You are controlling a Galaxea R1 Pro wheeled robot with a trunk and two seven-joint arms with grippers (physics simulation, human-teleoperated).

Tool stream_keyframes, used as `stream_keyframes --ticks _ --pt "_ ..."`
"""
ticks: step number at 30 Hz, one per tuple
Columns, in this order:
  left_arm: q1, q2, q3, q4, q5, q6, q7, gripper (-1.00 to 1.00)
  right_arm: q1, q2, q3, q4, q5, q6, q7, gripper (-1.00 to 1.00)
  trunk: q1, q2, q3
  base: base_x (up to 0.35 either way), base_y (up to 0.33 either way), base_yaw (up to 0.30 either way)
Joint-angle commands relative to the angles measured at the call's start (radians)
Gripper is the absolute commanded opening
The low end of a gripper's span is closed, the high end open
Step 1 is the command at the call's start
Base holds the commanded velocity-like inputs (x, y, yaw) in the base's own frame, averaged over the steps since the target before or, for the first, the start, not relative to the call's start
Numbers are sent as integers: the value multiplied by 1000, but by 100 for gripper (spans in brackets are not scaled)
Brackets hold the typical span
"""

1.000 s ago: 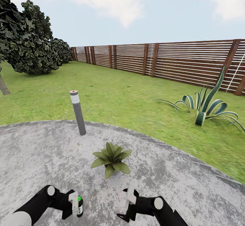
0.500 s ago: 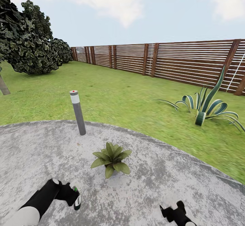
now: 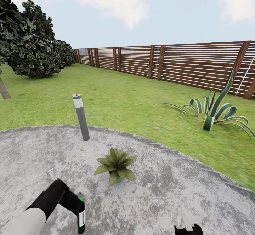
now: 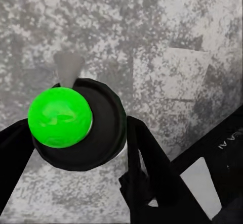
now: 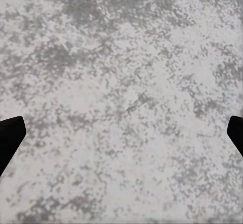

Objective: Pick up the pesticide atomizer in the garden and spray insectifuge to fully cover both potted plants in the garden.

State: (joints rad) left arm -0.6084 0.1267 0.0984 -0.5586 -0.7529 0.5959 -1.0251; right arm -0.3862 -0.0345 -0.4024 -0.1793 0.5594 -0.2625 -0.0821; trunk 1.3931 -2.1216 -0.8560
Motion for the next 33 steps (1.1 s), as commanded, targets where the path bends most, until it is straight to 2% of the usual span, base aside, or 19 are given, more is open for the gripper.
stream_keyframes --ticks 1,2,7,12,21,22,24,27,33 --pt "3 1 5 -17 -8 16 -18 -100 -1 0 -7 2 10 -4 -3 100 0 0 -1 0 0 0" --pt "9 7 5 -75 -9 29 -33 -100 0 -6 -8 2 9 -4 -5 100 0 0 -1 0 0 0" --pt "13 10 3 -162 -9 56 -40 -100 0 -12 -9 3 8 -6 -8 100 0 0 -1 63 0 0" --pt "11 11 3 -182 -11 117 -41 -100 1 -13 -41 7 7 -5 -7 100 0 0 -1 274 0 0" --pt "13 12 2 -185 -10 130 -44 -100 1 -13 -60 9 7 -4 -7 100 0 0 -1 329 0 0" --pt "9 39 -111 -185 -59 131 -156 -100 1 -12 -61 11 7 -4 -7 100 0 0 -1 333 0 0" --pt "8 44 -111 -185 -131 131 -197 -100 1 -12 -61 11 7 -4 -7 100 0 0 -1 315 0 0" --pt "13 45 -114 -185 -189 130 -225 -100 1 -13 -61 11 7 -4 -7 100 0 0 -1 131 0 0" --pt "12 45 -114 -185 -189 130 -225 -100 1 -13 -61 11 8 -4 -7 100 0 0 -1 160 34 0"
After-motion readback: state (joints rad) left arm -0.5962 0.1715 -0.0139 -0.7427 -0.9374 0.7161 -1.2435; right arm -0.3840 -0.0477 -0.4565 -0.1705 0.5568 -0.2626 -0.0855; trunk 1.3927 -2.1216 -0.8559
